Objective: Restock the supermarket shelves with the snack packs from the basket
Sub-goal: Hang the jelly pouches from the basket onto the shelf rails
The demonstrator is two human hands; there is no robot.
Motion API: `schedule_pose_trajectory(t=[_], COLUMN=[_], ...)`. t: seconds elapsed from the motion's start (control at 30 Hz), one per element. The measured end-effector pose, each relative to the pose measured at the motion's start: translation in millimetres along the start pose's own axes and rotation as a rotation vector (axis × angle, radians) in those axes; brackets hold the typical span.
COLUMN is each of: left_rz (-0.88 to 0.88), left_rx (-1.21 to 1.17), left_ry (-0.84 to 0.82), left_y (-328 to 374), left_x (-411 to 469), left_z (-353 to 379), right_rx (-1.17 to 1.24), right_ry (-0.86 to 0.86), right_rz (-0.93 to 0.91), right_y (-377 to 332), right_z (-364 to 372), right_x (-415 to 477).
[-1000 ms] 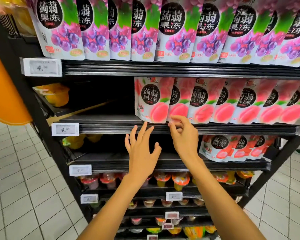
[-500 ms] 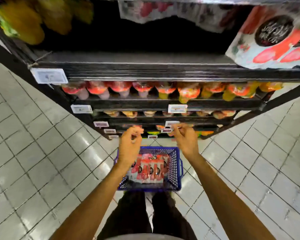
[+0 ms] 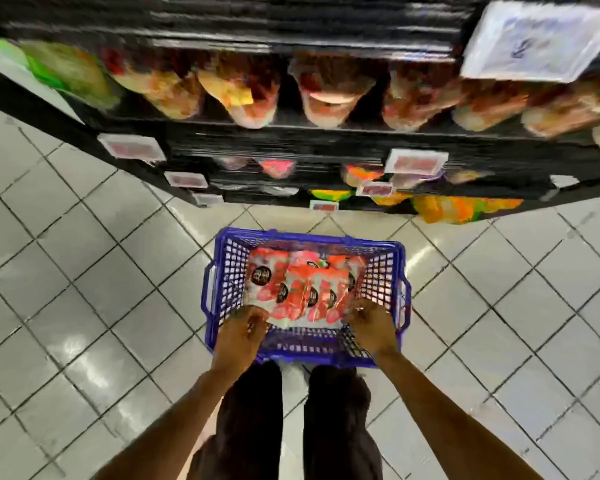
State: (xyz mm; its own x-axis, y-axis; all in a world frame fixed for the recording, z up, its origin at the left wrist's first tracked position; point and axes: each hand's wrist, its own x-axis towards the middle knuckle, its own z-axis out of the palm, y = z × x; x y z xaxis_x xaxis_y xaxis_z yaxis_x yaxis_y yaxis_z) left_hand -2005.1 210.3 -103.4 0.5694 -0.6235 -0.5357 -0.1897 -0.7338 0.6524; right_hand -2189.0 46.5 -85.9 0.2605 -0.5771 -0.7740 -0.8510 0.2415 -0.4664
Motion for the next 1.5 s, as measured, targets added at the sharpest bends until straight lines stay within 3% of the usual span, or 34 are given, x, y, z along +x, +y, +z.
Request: schedule_pose_trajectory(t=[0.13,0.27,0.4,0.47,0.6,0.63,0.77,0.83,0.97,1.2,1.3,1.5], left_rz=[-0.159,-0.230,-0.279,-0.335,-0.457,-0.483,-0.605,-0.620,-0.703,-0.482,-0.343,-0.299], left_rx=[-0.152,-0.100,-0.033,-0.052,0.375,0.380,-0.023,-0.124,-0.439,-0.724,-0.744,-0.719], left_ry=[-0.019,-0.046,0.061,0.026,0.027,0.031,-0.120,-0.095,-0.124,-0.260,-0.181,0.010], left_y=[-69.8,-138.2,-188.8,-201.5,-205.8,-201.5,-195.1,-193.9,-177.1,-85.2,-33.5,100.5], left_x=[55.4,108.0,160.8,179.7,200.8,204.4,215.5,212.4,195.3,105.4,71.1,5.8], left_z=[50.4,97.0,131.2,143.5,162.7,163.2,153.6,147.7,122.3,65.9,43.4,-17.2], right_rx=[-0.121,-0.146,-0.060,0.090,0.313,0.329,0.527,0.596,0.671,0.770,0.884,1.227], right_ry=[-0.086,-0.230,-0.250,-0.279,-0.299,-0.282,-0.212,-0.225,-0.182,0.062,0.148,0.180], right_rz=[0.063,0.125,0.208,0.301,0.398,0.409,0.536,0.564,0.494,0.350,0.258,0.097], right_y=[37.6,69.6,94.7,105.9,112.7,111.4,102.0,98.1,86.7,56.0,37.1,-20.5], right_z=[69.6,134.1,184.1,204.4,232.4,236.4,243.5,241.8,220.7,122.9,65.1,-47.0], right_x=[70.4,135.4,193.2,214.8,231.2,230.1,219.7,214.0,191.7,120.2,84.0,-22.8])
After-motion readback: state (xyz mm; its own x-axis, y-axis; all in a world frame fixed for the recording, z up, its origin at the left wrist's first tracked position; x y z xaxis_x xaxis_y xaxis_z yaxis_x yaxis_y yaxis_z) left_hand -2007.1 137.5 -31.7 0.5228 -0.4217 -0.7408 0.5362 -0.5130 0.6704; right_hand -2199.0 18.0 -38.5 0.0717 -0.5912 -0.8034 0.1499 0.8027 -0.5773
